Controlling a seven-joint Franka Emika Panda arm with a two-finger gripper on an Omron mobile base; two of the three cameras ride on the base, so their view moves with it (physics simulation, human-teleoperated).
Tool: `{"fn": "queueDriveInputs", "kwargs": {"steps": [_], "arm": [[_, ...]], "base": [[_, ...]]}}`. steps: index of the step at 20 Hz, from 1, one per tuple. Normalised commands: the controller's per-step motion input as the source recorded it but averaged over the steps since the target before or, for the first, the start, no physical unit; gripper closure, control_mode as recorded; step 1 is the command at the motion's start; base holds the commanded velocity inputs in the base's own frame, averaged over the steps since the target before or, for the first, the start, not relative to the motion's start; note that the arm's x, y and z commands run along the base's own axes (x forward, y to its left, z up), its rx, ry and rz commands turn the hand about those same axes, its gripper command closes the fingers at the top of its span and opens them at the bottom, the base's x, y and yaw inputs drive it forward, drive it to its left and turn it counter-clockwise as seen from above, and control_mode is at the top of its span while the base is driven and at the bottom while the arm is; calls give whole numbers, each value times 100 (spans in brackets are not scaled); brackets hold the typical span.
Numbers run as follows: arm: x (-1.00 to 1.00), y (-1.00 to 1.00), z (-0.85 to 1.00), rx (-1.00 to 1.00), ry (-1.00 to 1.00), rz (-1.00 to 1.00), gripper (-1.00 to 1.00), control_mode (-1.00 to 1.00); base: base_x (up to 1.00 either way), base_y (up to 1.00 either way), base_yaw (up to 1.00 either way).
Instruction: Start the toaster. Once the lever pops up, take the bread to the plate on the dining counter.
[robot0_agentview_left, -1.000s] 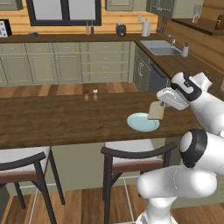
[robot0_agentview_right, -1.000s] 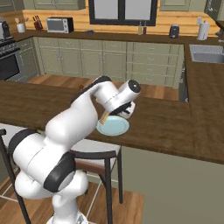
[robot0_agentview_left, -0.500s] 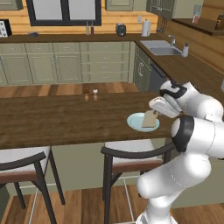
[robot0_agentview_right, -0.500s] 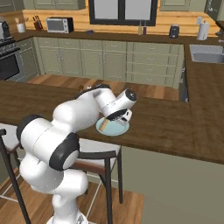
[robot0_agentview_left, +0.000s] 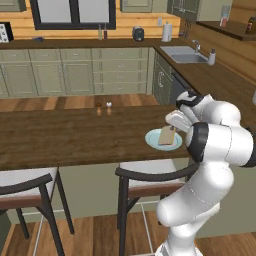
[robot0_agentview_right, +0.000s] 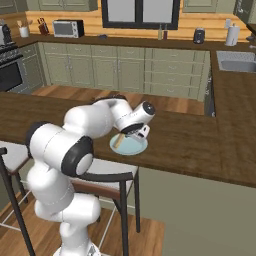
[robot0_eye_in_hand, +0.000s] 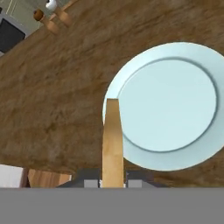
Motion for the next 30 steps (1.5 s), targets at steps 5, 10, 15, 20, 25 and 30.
{"fn": "queueDriveInputs", "kwargs": {"steps": [5, 10, 15, 20, 25, 30], "arm": [[41, 0, -7, 1, 4, 0, 100, -100], [38, 0, -33, 0, 5, 0, 100, -100], [44, 0, -23, 0, 4, 0, 100, -100], [21, 0, -2, 0, 1, 0, -100, -100], [1, -4, 2, 0, 0, 0, -100, -100], [0, -18, 3, 0, 0, 0, -100, -100]], "base": [[0, 0, 0], [0, 0, 0], [0, 0, 0], [0, 0, 0], [0, 0, 0], [0, 0, 0]]}}
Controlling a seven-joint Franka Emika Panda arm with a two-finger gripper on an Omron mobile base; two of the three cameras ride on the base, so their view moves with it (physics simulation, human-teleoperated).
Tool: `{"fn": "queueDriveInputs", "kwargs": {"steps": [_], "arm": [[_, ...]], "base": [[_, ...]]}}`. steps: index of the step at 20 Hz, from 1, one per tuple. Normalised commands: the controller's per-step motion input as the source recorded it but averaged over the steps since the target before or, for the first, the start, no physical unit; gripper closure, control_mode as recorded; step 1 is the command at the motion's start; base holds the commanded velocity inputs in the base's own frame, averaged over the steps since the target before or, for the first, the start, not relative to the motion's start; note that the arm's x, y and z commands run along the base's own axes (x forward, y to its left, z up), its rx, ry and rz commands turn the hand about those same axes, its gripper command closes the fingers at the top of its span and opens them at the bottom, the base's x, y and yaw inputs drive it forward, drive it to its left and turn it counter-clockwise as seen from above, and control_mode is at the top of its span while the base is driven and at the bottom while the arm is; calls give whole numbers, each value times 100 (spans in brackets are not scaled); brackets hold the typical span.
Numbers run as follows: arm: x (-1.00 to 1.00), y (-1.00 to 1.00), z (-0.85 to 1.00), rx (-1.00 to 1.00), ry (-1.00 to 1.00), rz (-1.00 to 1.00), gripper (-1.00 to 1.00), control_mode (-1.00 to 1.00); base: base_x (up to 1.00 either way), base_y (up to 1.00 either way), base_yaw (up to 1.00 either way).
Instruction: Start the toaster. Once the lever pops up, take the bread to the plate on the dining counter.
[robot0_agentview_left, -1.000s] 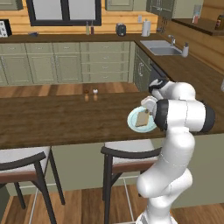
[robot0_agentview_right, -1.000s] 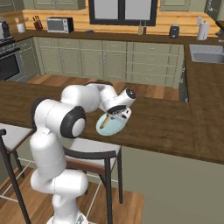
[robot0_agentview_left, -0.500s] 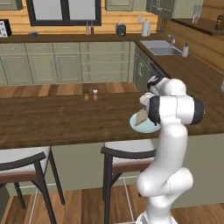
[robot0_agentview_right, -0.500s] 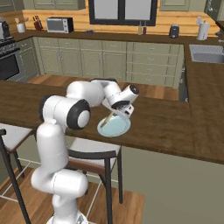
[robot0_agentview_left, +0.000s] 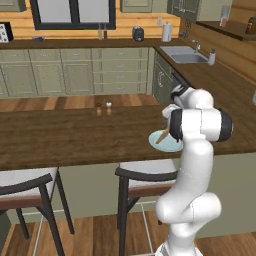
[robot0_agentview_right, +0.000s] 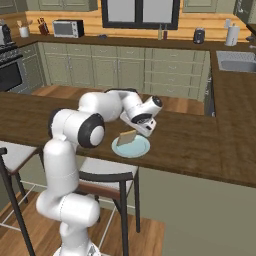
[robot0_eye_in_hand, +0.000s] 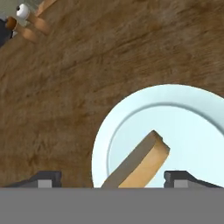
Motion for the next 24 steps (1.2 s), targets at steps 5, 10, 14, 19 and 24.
{"fn": "queueDriveInputs", "kwargs": {"steps": [5, 10, 14, 19, 24], "arm": [[0, -38, 30, 0, -4, 0, -100, -100], [-11, -25, 73, 0, -17, 0, -100, -100], [-83, -1, 78, -1, -40, 5, -100, -100], [-100, 1, 35, -8, -48, 8, -100, -100], [-100, 0, 55, -16, -46, 3, -100, -100]], "base": [[0, 0, 0], [0, 0, 0], [0, 0, 0], [0, 0, 0], [0, 0, 0]]}}
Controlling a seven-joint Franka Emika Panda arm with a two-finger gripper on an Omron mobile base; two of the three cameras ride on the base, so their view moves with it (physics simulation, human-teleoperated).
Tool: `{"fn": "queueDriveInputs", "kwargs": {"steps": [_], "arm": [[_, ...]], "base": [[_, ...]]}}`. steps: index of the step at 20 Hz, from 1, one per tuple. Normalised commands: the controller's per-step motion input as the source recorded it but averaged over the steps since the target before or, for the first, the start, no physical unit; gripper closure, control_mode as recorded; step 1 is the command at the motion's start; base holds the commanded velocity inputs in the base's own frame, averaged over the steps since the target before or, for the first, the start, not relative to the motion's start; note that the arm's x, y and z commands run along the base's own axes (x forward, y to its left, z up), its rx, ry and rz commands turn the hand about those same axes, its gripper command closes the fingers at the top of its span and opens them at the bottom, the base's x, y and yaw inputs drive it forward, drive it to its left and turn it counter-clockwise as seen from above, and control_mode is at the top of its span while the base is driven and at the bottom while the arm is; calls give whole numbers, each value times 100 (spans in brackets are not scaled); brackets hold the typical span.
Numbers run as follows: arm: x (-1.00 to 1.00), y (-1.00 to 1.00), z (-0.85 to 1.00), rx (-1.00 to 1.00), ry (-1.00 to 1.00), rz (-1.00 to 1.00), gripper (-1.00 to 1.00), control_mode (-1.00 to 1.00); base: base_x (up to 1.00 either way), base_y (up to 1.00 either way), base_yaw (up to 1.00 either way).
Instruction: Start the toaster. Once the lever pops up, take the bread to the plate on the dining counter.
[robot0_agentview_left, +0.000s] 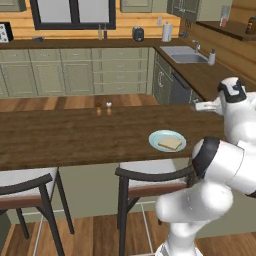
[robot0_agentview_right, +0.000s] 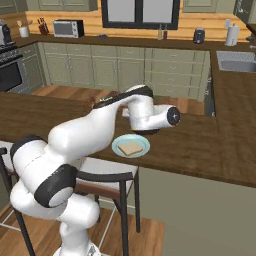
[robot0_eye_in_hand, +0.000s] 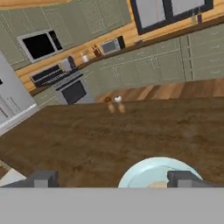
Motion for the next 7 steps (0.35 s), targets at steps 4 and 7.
{"fn": "queueDriveInputs", "kwargs": {"steps": [4, 7], "arm": [[-100, 5, 100, -12, -61, 5, -100, -100], [-100, 7, 100, -1, -68, 2, -100, -100]], "base": [[0, 0, 0], [0, 0, 0]]}}
